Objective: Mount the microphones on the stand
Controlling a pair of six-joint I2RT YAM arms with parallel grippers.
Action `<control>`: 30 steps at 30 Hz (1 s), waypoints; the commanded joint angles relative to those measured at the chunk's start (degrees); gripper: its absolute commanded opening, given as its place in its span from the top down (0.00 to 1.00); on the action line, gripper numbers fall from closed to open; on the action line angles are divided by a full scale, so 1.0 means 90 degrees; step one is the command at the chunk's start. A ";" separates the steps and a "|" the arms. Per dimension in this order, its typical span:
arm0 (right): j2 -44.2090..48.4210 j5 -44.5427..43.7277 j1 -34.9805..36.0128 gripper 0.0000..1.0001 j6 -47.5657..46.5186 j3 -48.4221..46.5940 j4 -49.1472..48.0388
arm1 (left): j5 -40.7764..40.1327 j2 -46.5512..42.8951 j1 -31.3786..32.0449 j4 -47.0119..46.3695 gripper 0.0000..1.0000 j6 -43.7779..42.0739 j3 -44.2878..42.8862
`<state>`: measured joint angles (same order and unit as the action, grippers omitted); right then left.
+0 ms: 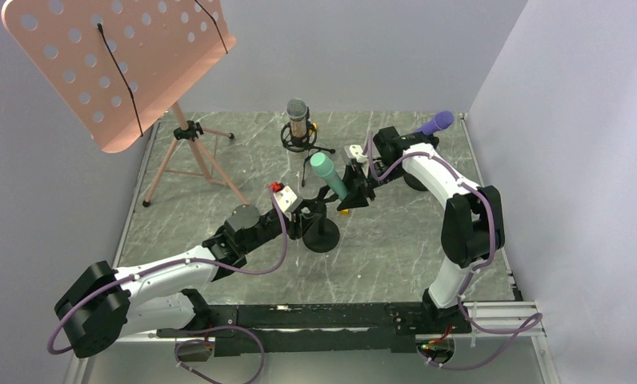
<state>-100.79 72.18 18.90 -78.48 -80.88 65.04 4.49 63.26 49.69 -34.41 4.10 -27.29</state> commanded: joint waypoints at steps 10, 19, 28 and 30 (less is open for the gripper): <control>0.0538 -0.0831 0.0535 0.79 0.0705 0.0157 -0.1255 | 0.0278 0.0014 -0.0016 -0.0176 0.84 -0.0025 -0.0093; 0.1241 -0.1612 0.0590 0.79 0.0856 0.0428 -0.1782 | 0.0458 -0.0056 -0.0116 -0.0100 0.89 -0.0023 -0.0081; 0.1124 -0.2121 0.1008 0.80 0.0678 0.0333 -0.1582 | 0.0556 -0.0036 -0.0154 -0.0076 0.94 -0.0006 -0.0132; 0.1104 -0.2197 0.1061 0.80 0.0605 0.0353 -0.1501 | 0.0547 -0.0037 -0.0160 -0.0080 0.95 -0.0006 -0.0120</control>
<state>-90.54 53.60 25.85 -70.87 -77.49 50.46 7.51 63.26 48.36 -34.28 3.90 -27.29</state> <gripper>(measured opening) 0.411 0.467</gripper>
